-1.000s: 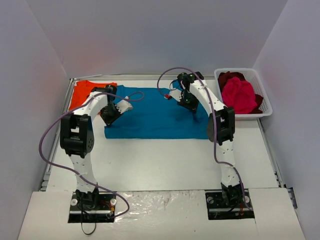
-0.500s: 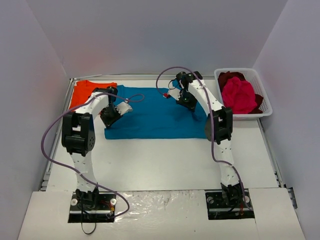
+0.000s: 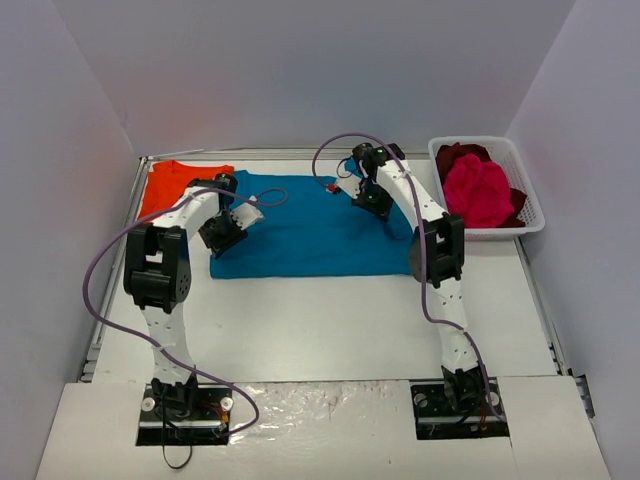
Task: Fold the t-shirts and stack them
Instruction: Fold the flattened tshirt in 1/3 of the way
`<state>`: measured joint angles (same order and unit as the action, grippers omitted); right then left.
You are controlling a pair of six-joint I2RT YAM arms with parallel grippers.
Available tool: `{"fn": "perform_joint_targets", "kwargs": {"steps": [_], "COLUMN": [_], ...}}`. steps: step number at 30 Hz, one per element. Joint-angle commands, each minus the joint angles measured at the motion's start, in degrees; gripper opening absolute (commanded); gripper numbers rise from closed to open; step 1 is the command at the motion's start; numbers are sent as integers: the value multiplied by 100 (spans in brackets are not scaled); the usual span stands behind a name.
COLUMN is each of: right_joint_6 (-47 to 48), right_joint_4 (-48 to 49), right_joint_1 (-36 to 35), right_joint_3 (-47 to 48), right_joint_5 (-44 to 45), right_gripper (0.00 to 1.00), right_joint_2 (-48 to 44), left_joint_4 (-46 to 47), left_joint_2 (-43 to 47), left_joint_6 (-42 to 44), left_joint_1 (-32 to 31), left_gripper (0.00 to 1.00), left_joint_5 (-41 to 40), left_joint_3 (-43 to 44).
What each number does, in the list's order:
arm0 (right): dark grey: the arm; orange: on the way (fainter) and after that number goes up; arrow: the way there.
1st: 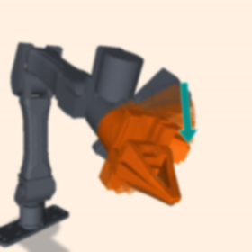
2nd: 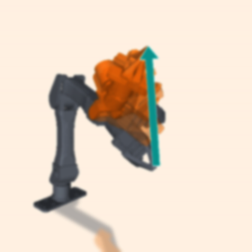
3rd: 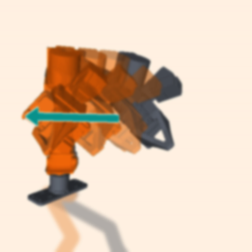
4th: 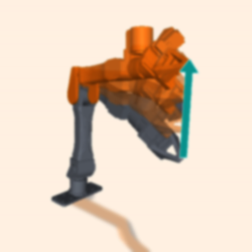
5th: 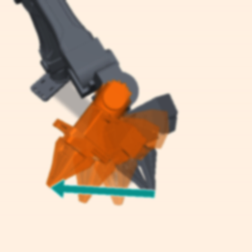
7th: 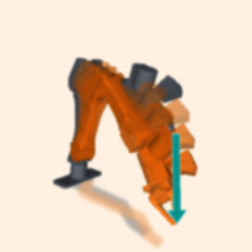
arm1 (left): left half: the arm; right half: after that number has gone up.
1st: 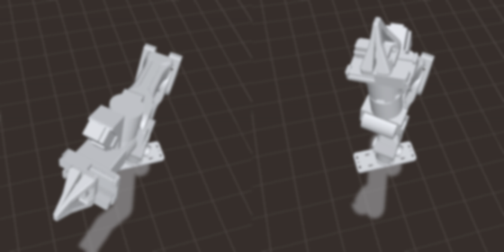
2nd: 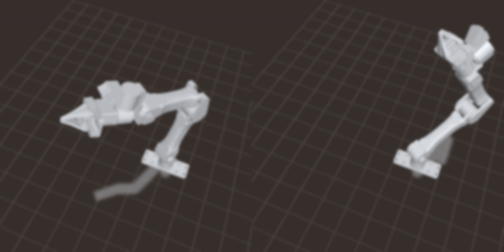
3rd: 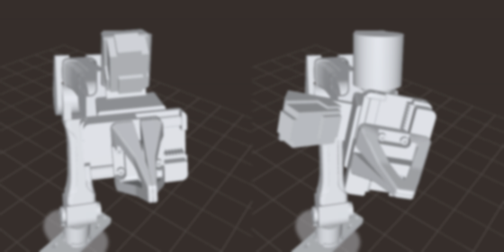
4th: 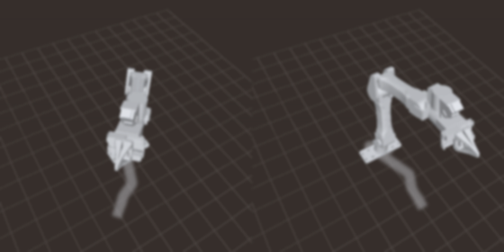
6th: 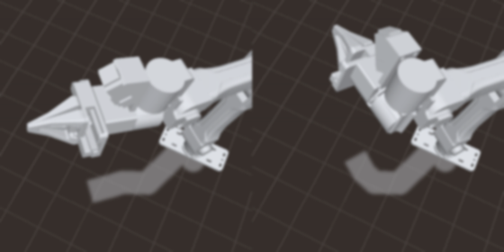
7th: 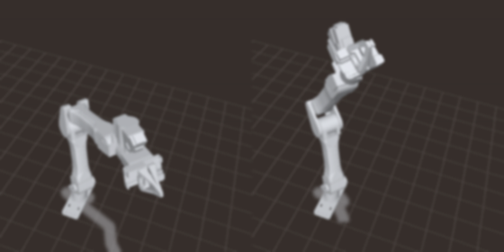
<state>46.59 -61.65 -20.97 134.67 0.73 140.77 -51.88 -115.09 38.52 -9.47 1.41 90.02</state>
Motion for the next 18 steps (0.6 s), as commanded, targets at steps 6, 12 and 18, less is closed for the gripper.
{"fn": "perform_joint_targets", "kwargs": {"steps": [6, 12, 18], "right_joint_6": [61, 26, -325], "right_joint_4": [327, 803, 1216], "right_joint_1": [41, 58, 172], "right_joint_3": [200, 94, -440], "right_joint_5": [357, 542, 647], "right_gripper": [42, 47, 48], "right_joint_2": [144, 65, -549], "left_joint_4": [64, 143, 248], "left_joint_2": [759, 1128, 1479], "left_joint_6": [-196, -284, -319], "left_joint_1": [-72, -63, 60], "left_gripper": [45, 46, 49], "left_joint_5": [-255, -220, -37], "left_joint_3": [-423, -678, -837]}}
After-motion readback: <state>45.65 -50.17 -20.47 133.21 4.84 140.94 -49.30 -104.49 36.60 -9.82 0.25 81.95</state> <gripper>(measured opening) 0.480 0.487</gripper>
